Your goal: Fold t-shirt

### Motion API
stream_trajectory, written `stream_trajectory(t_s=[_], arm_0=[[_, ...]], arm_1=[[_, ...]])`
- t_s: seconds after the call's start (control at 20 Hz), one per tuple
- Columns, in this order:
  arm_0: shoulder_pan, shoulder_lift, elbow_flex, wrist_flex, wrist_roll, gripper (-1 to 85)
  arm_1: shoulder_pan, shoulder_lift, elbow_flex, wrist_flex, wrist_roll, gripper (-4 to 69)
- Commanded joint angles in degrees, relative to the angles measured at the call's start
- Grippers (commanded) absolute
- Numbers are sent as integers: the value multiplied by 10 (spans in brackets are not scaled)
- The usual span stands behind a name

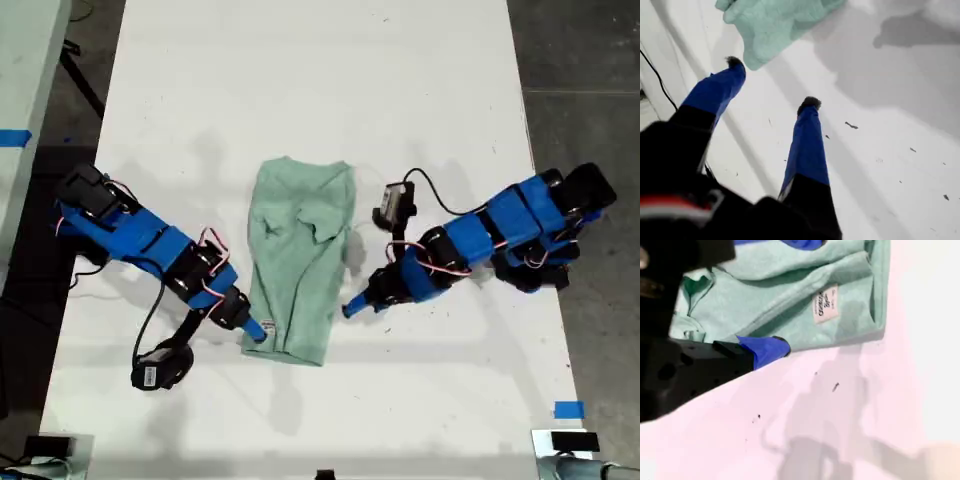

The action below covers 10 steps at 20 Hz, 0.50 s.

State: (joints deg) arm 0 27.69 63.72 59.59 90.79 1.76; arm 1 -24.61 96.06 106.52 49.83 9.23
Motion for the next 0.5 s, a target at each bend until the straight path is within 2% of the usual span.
stream_trajectory(t_s=[0.0,0.1,0.2,0.3,0.45], arm_0=[[40,43,96,-104,-54,366],[44,107,257,-269,-83,351],[37,102,277,-287,-96,350],[18,108,301,-345,-105,349],[-16,105,313,-380,-104,346]], arm_1=[[-31,-53,-47,-52,23,324],[-33,-120,-109,-54,26,336],[-28,-180,-160,-50,29,346],[-18,-234,-214,-47,17,352],[-7,-309,-310,-13,6,356]])
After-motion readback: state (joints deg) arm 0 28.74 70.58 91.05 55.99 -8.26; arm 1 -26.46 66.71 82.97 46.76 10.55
